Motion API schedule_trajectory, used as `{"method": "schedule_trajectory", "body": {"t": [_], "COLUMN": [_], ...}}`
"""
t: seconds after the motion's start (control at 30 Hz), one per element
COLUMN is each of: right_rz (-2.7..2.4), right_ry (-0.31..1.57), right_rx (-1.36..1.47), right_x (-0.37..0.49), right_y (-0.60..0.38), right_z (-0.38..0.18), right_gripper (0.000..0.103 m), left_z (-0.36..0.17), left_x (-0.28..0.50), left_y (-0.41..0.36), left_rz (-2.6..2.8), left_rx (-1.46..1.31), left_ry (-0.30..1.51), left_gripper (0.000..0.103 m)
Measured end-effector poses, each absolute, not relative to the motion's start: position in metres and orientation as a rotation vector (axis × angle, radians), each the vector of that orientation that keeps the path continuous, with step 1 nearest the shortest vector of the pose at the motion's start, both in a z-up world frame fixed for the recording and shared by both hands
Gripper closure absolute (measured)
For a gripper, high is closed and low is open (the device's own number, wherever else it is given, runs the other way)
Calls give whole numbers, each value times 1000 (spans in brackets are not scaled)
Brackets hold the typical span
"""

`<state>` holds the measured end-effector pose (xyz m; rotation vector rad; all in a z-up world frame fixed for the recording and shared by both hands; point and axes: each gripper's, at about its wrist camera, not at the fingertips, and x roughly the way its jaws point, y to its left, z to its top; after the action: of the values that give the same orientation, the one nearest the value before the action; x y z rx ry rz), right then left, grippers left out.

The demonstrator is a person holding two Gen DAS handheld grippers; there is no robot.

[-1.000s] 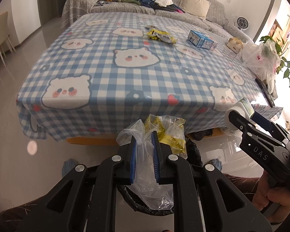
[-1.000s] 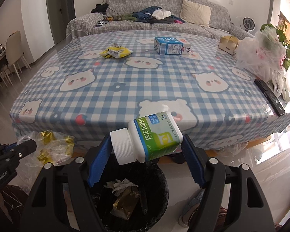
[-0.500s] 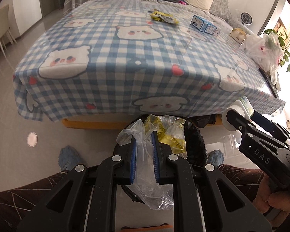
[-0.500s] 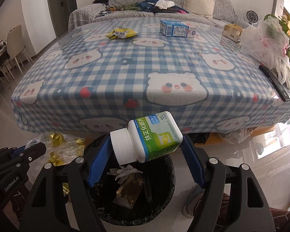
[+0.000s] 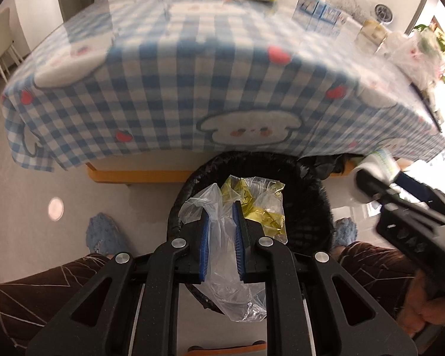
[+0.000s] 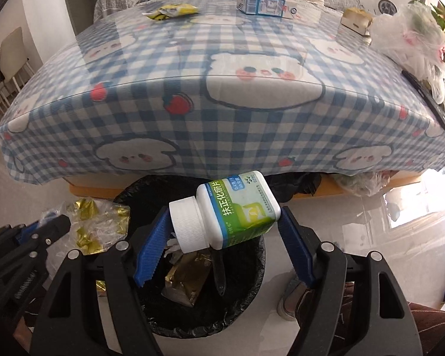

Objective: Collect trash
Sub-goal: 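Open the left tool to drop the bag while the right tool releases the bottle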

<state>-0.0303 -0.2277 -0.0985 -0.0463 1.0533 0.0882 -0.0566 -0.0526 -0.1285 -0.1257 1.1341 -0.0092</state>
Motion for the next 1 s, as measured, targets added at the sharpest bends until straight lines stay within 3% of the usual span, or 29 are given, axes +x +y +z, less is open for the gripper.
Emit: {"method": "schedule_trajectory", "body": {"t": [0.83,0.93,1.0], "right_rz": [-10,-9,-11], "right_ry": [1076,1080,1085], "right_rx": [-7,-9,-11], "right_x": [-19,-19,-18], "right_y": [-267,-265,-265], "right_z": [-110,-112,-114], "right_gripper": [33,33,33], "left_z": [-199,-199,-197], "left_x": [-33,-32,-32], "left_y": [-112,-115,-112], "left_rz": [-119,-117,-100], "left_rx": [-73,-80,-80], "left_ry": [1199,1184,1164], "left_gripper": [88,77,57]}}
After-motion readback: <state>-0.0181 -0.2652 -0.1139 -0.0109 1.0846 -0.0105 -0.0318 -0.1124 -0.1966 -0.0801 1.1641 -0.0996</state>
